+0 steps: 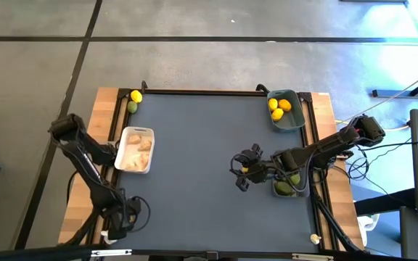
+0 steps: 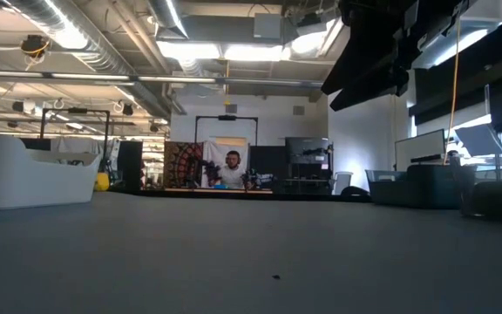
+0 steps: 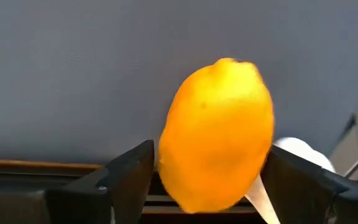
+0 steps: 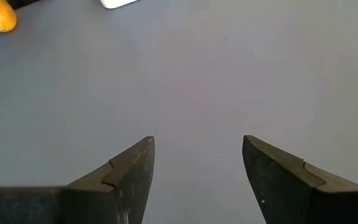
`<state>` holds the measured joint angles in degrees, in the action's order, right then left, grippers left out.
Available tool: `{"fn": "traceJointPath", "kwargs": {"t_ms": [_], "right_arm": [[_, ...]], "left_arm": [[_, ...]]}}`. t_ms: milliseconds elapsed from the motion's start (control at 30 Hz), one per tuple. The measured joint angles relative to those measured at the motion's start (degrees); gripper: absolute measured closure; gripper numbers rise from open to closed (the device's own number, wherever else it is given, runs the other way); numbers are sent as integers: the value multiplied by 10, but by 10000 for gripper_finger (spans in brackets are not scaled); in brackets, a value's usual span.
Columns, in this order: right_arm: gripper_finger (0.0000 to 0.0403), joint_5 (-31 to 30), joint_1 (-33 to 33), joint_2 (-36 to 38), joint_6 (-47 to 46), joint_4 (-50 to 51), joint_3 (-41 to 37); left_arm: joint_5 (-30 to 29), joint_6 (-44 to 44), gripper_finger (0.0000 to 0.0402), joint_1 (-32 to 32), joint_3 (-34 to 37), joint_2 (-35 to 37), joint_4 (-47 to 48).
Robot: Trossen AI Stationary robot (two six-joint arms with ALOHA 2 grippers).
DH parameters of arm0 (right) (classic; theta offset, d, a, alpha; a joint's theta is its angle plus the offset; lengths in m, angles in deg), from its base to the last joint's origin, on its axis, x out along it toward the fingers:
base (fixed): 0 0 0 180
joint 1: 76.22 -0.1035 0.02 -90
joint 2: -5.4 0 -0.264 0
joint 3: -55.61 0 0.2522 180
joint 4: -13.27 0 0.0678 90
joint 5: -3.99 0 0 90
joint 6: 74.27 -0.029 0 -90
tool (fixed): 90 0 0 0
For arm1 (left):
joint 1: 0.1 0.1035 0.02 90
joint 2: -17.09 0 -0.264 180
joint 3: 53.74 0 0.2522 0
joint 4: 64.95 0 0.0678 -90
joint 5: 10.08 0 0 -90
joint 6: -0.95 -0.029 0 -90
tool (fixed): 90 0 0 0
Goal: Sort produce into baskets
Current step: Put the lemon into the blue bin
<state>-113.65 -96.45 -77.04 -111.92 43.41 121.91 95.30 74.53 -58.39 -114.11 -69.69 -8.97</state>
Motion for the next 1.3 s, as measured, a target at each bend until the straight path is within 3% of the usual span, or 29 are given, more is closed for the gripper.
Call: {"fn": "traceJointPath", "kwargs": {"t_ms": [233, 633, 933, 1300], "right_arm": [[162, 0, 0, 0, 0, 0, 0], [162, 23, 0, 0, 25, -67, 0], [162, 49, 0, -3, 115, -198, 0], [162, 81, 0, -32, 190, -352, 0]], "left_arm": [[0, -30, 203, 0, 2, -12, 6], [-25, -57, 204, 17, -18, 44, 65], [-173, -94, 192, 66, -45, 134, 96], [-362, -222, 189, 155, -46, 205, 61]]}}
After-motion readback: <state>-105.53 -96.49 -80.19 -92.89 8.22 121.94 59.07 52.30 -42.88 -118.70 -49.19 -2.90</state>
